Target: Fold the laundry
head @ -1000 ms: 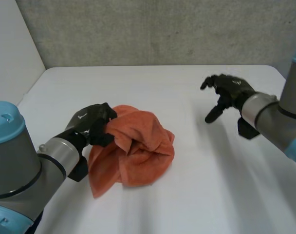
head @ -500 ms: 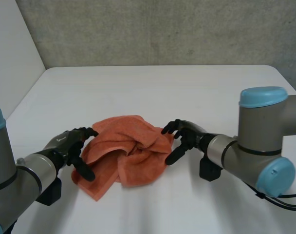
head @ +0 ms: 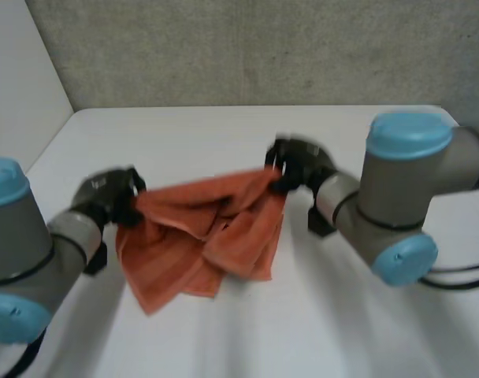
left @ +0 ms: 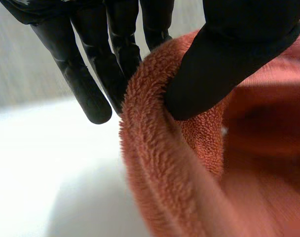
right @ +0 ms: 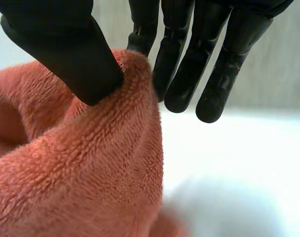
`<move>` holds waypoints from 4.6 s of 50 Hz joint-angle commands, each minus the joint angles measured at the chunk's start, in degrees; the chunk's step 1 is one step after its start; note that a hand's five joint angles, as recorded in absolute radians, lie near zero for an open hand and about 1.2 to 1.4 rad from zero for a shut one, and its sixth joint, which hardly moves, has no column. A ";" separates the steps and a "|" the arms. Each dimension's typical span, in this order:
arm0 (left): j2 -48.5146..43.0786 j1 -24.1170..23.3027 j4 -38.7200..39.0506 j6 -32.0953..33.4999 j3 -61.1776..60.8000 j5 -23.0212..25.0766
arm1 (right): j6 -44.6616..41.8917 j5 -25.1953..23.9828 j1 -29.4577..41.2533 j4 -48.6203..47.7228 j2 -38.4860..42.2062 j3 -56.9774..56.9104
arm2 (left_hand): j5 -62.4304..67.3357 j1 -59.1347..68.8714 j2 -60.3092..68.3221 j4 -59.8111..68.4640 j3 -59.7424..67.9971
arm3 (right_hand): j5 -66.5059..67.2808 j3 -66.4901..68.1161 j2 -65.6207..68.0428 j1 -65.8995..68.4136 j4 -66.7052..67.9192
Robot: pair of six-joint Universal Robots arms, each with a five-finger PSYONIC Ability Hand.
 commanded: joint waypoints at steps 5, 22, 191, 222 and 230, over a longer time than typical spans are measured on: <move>6.10 -0.90 7.03 5.83 17.33 -5.65 | -21.33 5.01 -2.51 -3.57 -8.43 -22.27 | 13.51 15.69 12.60 12.61 12.94 | 14.15 12.31 12.47 25.28 11.87; 27.00 -3.80 5.80 6.35 -0.31 -5.13 | -26.16 0.61 -6.99 2.40 -20.13 -7.78 | 13.51 15.69 12.60 12.61 12.94 | 14.15 12.31 12.47 25.28 11.87; -4.53 -6.35 0.96 6.53 2.49 -5.92 | -52.80 -14.52 -23.78 -14.91 -10.82 36.88 | -16.42 -14.23 -17.32 -17.31 -16.99 | -0.64 -2.48 -2.31 10.49 -2.91; -4.53 -6.35 0.96 5.74 -0.24 -8.56 | -40.14 -11.00 -33.61 -13.94 -20.92 34.32 | -41.65 -39.46 -42.55 -42.54 -42.22 | 14.15 12.31 12.47 25.28 11.87; -4.17 -6.44 0.52 5.83 -0.15 -16.99 | -40.14 -11.26 -36.69 -13.95 -20.93 34.32 | -24.72 -22.54 -25.63 -25.62 -25.29 | 14.15 12.31 12.47 25.28 11.87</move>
